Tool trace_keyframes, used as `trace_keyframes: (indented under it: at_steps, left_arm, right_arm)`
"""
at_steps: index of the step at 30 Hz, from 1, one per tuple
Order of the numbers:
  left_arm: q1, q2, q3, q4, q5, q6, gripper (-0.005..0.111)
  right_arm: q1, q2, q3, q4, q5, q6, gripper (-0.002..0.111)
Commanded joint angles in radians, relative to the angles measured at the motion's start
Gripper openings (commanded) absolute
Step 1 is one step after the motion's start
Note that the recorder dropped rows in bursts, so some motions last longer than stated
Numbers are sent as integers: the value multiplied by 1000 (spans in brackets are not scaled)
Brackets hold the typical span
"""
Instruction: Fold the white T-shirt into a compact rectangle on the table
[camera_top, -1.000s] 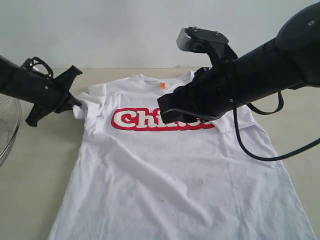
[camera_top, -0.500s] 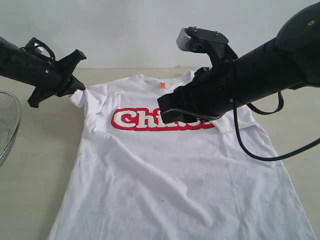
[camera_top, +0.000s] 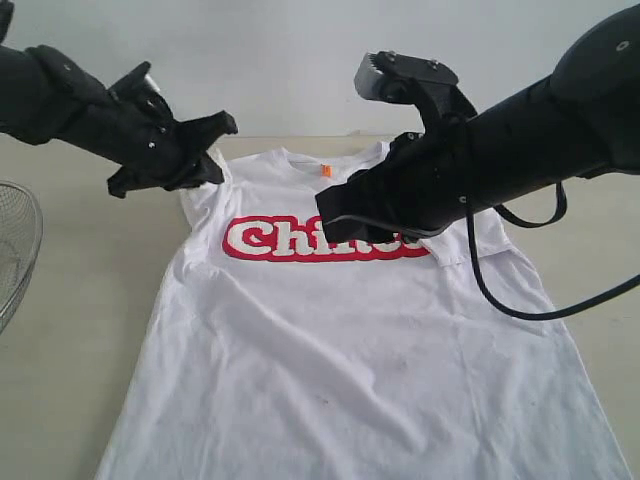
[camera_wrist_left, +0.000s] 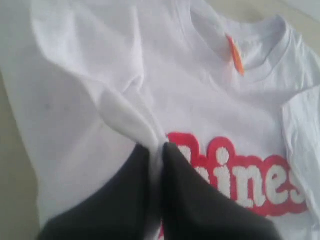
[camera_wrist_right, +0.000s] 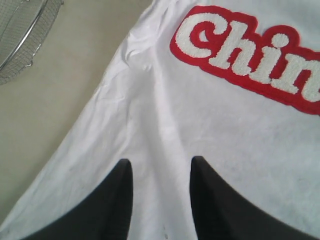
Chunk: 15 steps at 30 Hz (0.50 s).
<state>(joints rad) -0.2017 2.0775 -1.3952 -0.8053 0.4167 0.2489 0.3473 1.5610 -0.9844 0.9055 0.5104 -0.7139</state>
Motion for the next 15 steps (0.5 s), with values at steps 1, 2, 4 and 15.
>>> trace_keyframes:
  at_steps: [1, 2, 4, 15]
  left_arm:
    - [-41, 42, -5, 21, 24, 17, 5]
    - [-46, 52, -5, 21, 27, 21, 5]
    - [-52, 63, -5, 21, 31, 32, 5]
    - [-61, 69, -5, 15, 89, 134, 57]
  right_arm:
    - [2, -4, -2, -1, -9, -2, 34]
    - [2, -4, -2, -1, -9, -2, 34]
    - [2, -4, -2, -1, -9, -2, 34]
    - [2, -4, -2, -1, -9, -2, 34]
